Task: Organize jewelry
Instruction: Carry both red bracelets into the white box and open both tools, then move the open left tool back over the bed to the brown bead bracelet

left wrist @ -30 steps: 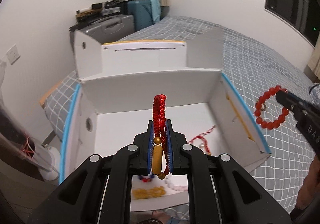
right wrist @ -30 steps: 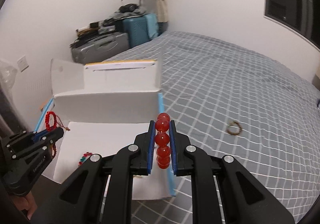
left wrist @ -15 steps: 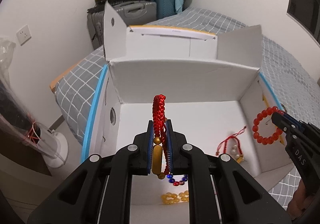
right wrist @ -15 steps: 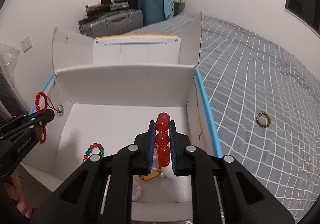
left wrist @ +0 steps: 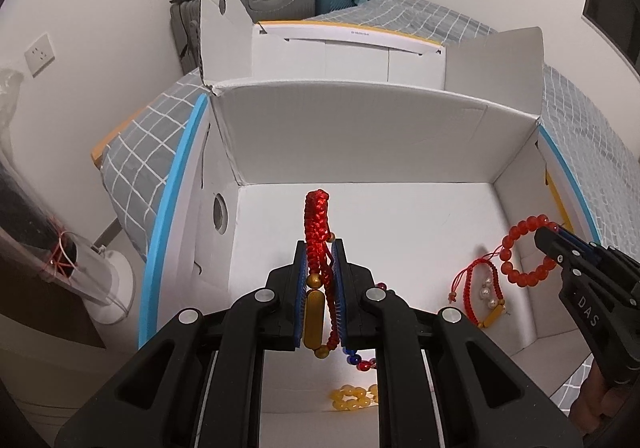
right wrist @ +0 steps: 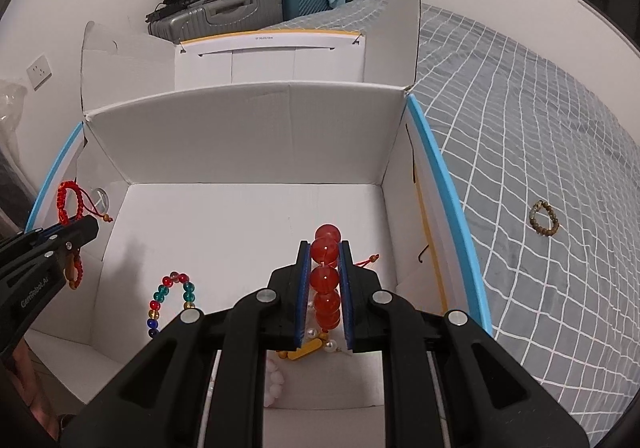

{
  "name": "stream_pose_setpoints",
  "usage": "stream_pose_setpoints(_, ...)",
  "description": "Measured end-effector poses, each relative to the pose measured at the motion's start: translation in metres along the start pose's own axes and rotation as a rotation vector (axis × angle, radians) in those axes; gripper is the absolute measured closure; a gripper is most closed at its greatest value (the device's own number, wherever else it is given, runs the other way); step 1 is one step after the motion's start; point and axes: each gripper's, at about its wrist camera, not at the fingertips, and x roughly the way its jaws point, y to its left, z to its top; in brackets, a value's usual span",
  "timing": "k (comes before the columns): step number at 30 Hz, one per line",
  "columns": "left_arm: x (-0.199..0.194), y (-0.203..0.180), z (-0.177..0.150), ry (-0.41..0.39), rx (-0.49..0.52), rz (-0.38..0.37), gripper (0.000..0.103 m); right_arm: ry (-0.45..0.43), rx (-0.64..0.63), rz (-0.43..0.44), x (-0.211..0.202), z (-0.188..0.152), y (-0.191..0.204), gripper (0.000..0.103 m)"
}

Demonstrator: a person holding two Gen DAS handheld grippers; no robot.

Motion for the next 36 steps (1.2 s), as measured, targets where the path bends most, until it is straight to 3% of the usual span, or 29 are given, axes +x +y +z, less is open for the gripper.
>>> stream_pose_setpoints(4, 0.005, 0.001, 0.000, 0.019, 0.001, -0.001, 0.087, 0.007, -0.004, -0.001, 0.002, 0.000, 0.002, 0.089)
stream_pose_setpoints(6, 0.005, 0.002, 0.000, 0.023, -0.005, 0.000, 0.074, 0.002, -0.005, 0.001, -0.001, 0.001, 0.003, 0.086)
stream_pose_setpoints(8, 0.002, 0.001, 0.001, 0.011, -0.003, 0.010, 0.062, -0.008, -0.003, 0.006, -0.004, 0.002, 0.003, 0.071)
stream_pose_setpoints(10, -0.002, 0.001, 0.001, -0.004, -0.001, 0.018, 0.045, -0.019, -0.001, 0.006, -0.008, 0.003, 0.003, 0.064)
stream_pose_setpoints(14, -0.010, -0.003, 0.003, -0.033, 0.004, 0.026, 0.032, -0.045, 0.017, 0.002, -0.017, 0.004, -0.001, 0.041)
stream_pose_setpoints(18, -0.018, -0.007, 0.004, -0.058, 0.006, 0.022, 0.020, -0.079, 0.038, -0.016, -0.029, 0.005, -0.008, 0.028)
stream_pose_setpoints(20, -0.023, -0.013, 0.005, -0.074, 0.018, 0.019, 0.017, -0.096, 0.051, -0.044, -0.036, 0.005, -0.013, 0.019)
stream_pose_setpoints(26, -0.034, -0.029, 0.006, -0.111, 0.039, -0.001, 0.009, -0.128, 0.071, -0.079, -0.052, 0.003, -0.028, 0.010)
stream_pose_setpoints(36, -0.052, -0.075, 0.004, -0.148, 0.095, -0.065, 0.006, -0.160, 0.106, -0.153, -0.082, -0.009, -0.070, 0.009)
